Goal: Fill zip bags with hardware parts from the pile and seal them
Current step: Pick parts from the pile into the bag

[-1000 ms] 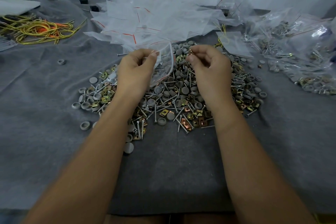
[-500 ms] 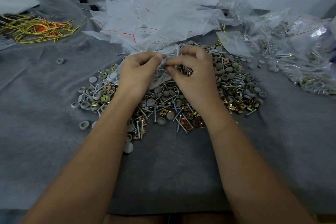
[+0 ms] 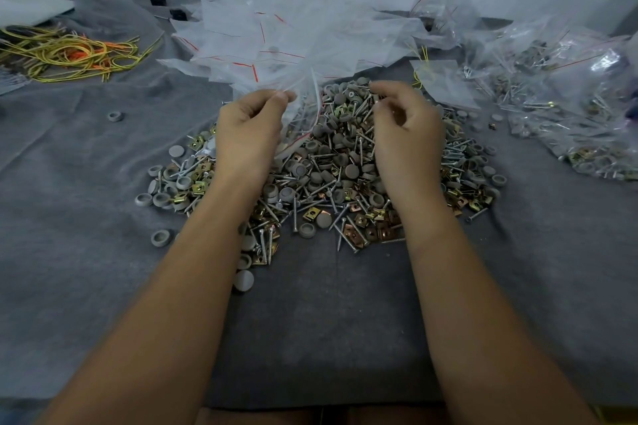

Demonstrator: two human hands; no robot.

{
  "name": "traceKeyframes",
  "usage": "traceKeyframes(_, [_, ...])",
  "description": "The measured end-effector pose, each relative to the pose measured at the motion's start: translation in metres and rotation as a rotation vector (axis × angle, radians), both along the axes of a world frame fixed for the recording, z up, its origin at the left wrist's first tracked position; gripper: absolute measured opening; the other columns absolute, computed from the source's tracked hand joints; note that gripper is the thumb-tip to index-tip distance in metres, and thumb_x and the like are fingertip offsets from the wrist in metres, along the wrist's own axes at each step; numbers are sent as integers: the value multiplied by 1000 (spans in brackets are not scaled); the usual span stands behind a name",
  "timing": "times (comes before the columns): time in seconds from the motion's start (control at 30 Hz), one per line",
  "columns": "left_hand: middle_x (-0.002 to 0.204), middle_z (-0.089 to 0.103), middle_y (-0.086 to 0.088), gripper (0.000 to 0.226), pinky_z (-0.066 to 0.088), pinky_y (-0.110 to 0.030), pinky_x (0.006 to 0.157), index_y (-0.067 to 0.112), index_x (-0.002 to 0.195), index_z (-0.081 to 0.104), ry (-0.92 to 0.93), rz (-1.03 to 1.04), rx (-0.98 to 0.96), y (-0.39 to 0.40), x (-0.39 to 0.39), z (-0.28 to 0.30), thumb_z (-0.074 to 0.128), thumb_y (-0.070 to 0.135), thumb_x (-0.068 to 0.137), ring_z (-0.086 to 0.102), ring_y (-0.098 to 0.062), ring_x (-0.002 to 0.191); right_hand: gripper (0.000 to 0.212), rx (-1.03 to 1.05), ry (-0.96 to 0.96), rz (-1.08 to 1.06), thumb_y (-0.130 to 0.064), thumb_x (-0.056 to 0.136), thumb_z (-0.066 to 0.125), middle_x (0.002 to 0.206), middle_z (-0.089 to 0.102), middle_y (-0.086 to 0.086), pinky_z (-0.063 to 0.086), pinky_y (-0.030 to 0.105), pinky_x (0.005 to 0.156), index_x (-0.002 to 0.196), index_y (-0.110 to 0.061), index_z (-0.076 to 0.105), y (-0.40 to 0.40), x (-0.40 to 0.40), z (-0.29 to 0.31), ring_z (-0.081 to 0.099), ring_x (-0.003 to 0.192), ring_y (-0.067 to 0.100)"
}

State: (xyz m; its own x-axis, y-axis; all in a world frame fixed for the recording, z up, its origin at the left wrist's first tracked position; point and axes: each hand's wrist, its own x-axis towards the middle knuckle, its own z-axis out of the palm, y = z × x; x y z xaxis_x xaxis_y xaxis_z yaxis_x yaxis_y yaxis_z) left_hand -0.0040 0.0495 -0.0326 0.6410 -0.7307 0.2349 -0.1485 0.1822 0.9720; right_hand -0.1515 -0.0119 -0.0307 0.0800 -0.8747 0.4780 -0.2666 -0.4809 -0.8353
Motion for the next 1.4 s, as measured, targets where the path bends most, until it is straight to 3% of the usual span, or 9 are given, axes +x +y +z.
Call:
traceKeyframes(0.17, [50,31,5,21,36,-8,53,24,88,73,-17,-12,7,0,-1,0,55,19,96,26,-8,44,33,81,204,-194,-9,90,45,108,63,0,54,40,76,110,-25,67,-10,-12,1,61,91,25])
traceKeyframes(0.3, [55,30,-3,20,39,-12,52,21,92,73,-27,-24,15,1,-2,0,54,20,97,28,-11,46,35,50,546,-216,-20,84,56,114,61,7,46,43,92,117,-24,68,-7,-13,-1,52,108,31])
traceKeyframes(0.37, [55,31,-3,20,36,-13,48,19,92,73,-28,-26,17,1,-2,1,54,18,97,28,-10,45,35,27,691,-222,-24,85,58,117,61,7,40,41,93,118,-24,67,-5,-13,-2,45,114,32])
traceKeyframes(0.73, [52,33,1,20,28,-18,44,19,92,74,-20,-26,41,0,-3,1,55,19,97,28,-8,43,26,-96,766,-253,-16,86,60,107,66,4,39,39,86,111,-19,67,-4,-9,-5,48,109,31])
traceKeyframes(0.93, [51,34,1,20,31,-22,50,18,95,74,-43,-22,50,0,-3,1,54,20,98,29,-9,45,19,-124,806,-288,-15,89,58,105,67,4,37,38,84,105,-18,68,-5,-7,-5,48,110,30])
traceKeyframes(1.1, [52,35,1,20,31,-18,47,19,94,74,-54,-26,41,-1,-2,0,54,20,98,30,-8,45,21,-133,699,-271,-8,90,57,102,69,4,38,40,92,103,-18,70,-6,-7,-6,50,108,30])
traceKeyframes(1.3, [53,35,0,20,31,-18,47,18,94,74,-57,-40,37,-2,-1,-3,54,20,98,31,-9,47,19,-10,334,-91,-10,94,59,106,68,2,47,45,92,109,-16,70,-8,-1,-6,57,108,26])
traceKeyframes(1.4, [55,34,-2,20,31,-17,47,18,96,74,-65,-44,39,-3,0,-4,54,21,98,31,-10,49,15,37,196,-26,-10,93,60,96,67,-5,50,34,88,100,-20,69,-6,-1,-4,59,102,14])
